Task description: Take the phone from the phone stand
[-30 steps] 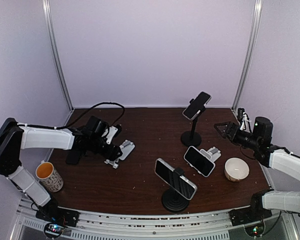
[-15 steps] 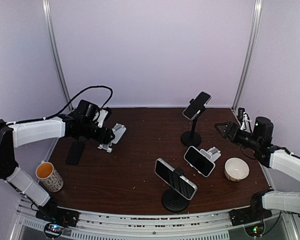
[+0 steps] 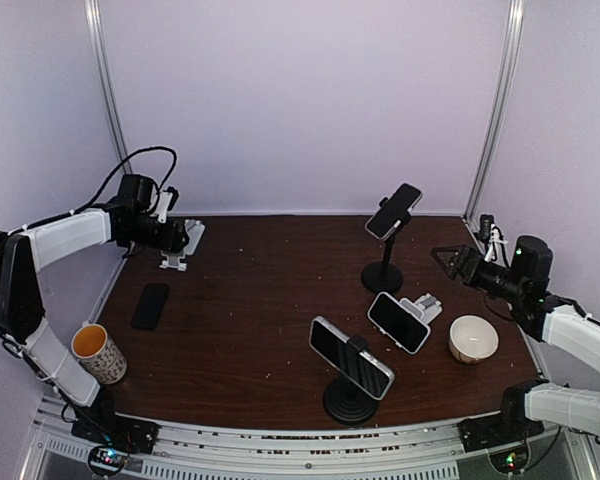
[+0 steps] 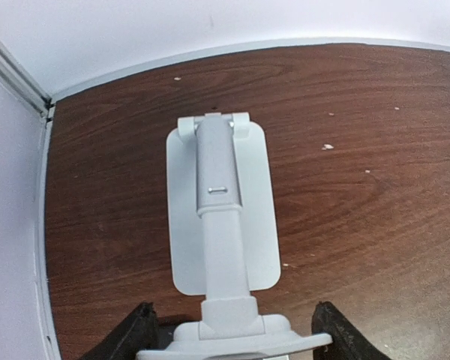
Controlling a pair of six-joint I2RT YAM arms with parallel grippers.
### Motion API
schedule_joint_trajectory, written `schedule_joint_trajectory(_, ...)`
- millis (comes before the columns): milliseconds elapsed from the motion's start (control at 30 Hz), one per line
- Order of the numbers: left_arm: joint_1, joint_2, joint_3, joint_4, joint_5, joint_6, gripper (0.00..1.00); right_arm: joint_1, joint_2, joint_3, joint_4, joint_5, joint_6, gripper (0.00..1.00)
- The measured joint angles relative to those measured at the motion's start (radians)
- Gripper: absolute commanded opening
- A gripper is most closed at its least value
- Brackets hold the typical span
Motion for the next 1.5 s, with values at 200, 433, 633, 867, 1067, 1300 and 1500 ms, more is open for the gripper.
schedule_joint_trajectory(200,0.095,0.140,0.109,-0.035,0.009,0.037,0.46,0.000,-0.021,0.000,-0.006,0.000,-0.013,1.00)
schedule_joint_trajectory(433,0.148,0.290,0.243,-0.060,0.039,0.052,0.45,0.000,-0.021,-0.005,-0.006,0.000,-0.013,1.00)
schedule_joint_trajectory(633,0.161,0.376,0.302,-0.071,0.043,0.069,0.45,0.000,-0.027,-0.011,-0.015,0.000,-0.015,1.00)
schedule_joint_trajectory(867,0.185,0.449,0.356,-0.106,0.048,0.085,0.46,0.000,-0.027,-0.012,-0.021,-0.002,-0.018,1.00)
schedule_joint_trajectory(1067,0.192,0.473,0.389,-0.120,0.055,0.093,0.50,0.000,-0.027,-0.012,-0.024,-0.002,-0.026,1.00)
schedule_joint_trajectory(1300,0.192,0.495,0.417,-0.141,0.056,0.095,0.62,0.000,-0.027,-0.012,-0.028,-0.003,-0.031,1.00)
schedule_joint_trajectory(1500,0.192,0.510,0.430,-0.164,0.055,0.095,0.66,0.000,-0.027,-0.012,-0.032,-0.003,-0.031,1.00)
